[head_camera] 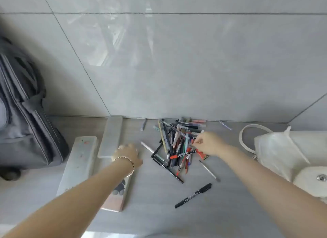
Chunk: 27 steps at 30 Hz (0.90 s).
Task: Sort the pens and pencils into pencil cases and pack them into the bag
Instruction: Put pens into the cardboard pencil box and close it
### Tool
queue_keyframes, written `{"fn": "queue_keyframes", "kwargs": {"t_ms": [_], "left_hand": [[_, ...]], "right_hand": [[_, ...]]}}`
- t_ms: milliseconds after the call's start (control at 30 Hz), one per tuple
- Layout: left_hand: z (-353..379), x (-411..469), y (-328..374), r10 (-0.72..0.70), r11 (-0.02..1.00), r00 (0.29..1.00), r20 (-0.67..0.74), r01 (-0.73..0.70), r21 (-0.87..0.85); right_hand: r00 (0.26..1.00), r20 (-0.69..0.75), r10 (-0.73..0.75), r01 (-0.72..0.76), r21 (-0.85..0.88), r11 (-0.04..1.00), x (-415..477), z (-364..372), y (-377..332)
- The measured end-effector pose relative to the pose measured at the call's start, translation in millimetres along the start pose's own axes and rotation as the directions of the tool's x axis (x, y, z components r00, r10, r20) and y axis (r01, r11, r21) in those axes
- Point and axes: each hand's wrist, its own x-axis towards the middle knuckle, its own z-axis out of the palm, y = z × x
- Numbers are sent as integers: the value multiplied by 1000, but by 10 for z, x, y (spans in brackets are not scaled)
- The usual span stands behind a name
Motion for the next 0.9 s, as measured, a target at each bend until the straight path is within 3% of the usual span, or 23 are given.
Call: {"fn": "queue_keyframes", "kwargs": {"t_ms": [200,367,467,533,600,667,767,833,900], "left_hand": [[442,-22,-128,-105,991,994,-15,106,82],[352,32,-169,-182,966,983,-37,172,-190],[124,24,-36,-70,909,990,-122,13,-417],[-82,-47,161,77,898,978,-194,-152,-413],[-210,-155,357,273,879,909,-315,-369,-303],[-283,-263,484,423,830,798,-429,-531,-169],[-315,-330,549,464,832,740,-487,-553,-48],[-357,-379,605,513,816,722,-464,-578,3],[-374,-426,648,569,791,741,-355,-612,-10]], "right_hand": [[999,22,-33,30,134,990,60,192,-43],[999,-2,-34,33,267,963,14,427,-34],[995,-99,-16,50,347,937,-17,547,-112],[966,-243,-90,189,422,887,-62,496,-287],[925,-306,-224,344,430,834,-91,401,-444],[921,-265,-286,370,360,857,-109,299,-526],[967,-182,-178,213,198,957,-141,203,-520],[931,-317,-181,185,-17,983,-161,208,-452],[839,-467,-279,196,-219,956,-143,251,-358]]}}
